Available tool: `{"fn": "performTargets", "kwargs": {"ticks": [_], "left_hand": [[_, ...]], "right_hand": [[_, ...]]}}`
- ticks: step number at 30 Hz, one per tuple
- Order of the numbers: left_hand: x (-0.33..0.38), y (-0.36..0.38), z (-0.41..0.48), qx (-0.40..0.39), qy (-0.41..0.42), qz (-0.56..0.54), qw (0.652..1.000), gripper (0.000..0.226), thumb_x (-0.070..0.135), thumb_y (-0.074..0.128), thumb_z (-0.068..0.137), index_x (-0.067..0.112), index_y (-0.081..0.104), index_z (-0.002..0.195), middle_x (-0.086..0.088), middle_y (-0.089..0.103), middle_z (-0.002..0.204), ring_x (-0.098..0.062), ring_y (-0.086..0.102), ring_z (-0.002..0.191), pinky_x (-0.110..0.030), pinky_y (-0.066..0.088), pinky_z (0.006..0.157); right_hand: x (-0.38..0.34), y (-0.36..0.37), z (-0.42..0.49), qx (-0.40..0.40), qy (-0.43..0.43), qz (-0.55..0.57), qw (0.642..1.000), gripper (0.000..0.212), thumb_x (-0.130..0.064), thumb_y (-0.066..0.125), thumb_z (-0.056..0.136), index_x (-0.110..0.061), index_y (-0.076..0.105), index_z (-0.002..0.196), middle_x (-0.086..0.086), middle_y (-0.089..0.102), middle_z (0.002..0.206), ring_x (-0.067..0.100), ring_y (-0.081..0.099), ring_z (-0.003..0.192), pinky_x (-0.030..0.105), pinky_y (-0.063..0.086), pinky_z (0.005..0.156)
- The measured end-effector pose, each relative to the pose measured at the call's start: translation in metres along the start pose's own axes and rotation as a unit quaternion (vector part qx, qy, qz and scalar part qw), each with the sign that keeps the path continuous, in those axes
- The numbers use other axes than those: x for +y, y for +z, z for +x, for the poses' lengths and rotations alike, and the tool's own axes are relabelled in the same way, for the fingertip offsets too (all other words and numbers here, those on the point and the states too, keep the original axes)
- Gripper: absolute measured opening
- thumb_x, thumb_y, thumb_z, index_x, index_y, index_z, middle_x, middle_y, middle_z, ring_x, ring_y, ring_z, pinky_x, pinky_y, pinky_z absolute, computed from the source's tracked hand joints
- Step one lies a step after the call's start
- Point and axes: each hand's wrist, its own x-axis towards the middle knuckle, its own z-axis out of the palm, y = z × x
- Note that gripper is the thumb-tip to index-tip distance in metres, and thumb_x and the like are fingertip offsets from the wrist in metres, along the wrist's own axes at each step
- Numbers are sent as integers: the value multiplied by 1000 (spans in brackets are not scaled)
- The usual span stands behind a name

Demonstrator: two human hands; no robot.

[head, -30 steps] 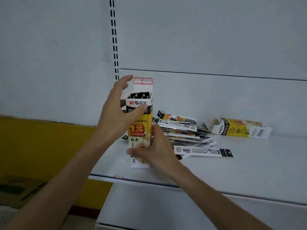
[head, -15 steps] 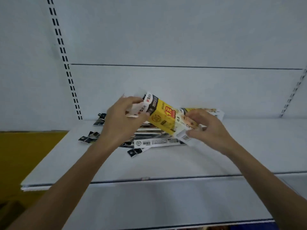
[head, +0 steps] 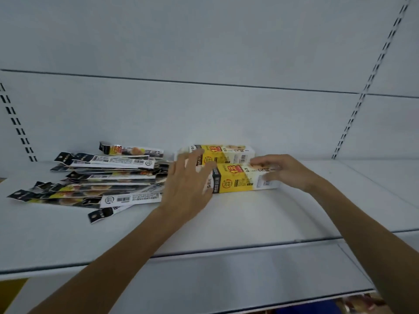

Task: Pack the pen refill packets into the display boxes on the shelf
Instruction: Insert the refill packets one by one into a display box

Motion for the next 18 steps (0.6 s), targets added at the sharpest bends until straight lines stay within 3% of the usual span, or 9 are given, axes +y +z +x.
{"fn": "performTargets", "kwargs": {"ticks": [2,4,6,9,12,15,18], "left_hand": [[5,8,5,-32,51,-27,998,50,20,70,72,21,55,120,-7,53,127,-30,47,115,-46,42,88],[6,13,9,-27,61,-53,996,44,16,67,77,20,56,120,-5,57,120,-28,50,110,-45,47,82],[5,16,13,-19,61,-58,996,38,11,68,76,17,60,112,-6,62,110,-30,55,100,-44,52,73],[4,22,18,5,59,-36,998,41,6,76,68,17,63,106,-6,64,102,-30,58,91,-38,55,59],[4,27,21,5,45,-34,998,48,3,80,62,18,62,104,-5,63,101,-29,58,90,-35,52,50],[3,29,24,1,26,-30,999,49,1,79,62,17,62,105,-8,63,102,-32,58,91,-42,54,57],[3,26,24,-18,22,-53,998,43,7,71,73,18,59,113,-8,60,112,-32,53,102,-51,51,74]], "right_hand": [[1,2,9,-27,-8,-12,1000,43,7,63,79,-26,65,106,-7,62,117,1,57,105,11,46,86],[0,-2,17,-32,-4,2,999,30,-4,66,82,-24,67,104,-11,63,114,1,57,103,10,46,80],[0,-9,29,25,-6,34,999,22,-19,66,83,-21,68,105,-9,63,116,3,58,105,8,44,76],[5,-16,55,94,-20,-52,994,37,-26,72,78,-27,62,113,-9,55,129,9,49,118,13,37,84],[5,-8,79,42,-11,-140,989,53,-23,75,76,-25,55,125,-8,49,136,11,45,122,11,32,87],[2,-1,98,9,-19,-200,980,57,-24,75,76,-15,53,128,0,54,129,16,49,118,19,34,93],[-3,-1,111,-25,-13,-252,967,48,-28,75,75,-16,62,120,2,64,116,13,59,95,18,44,73]]}}
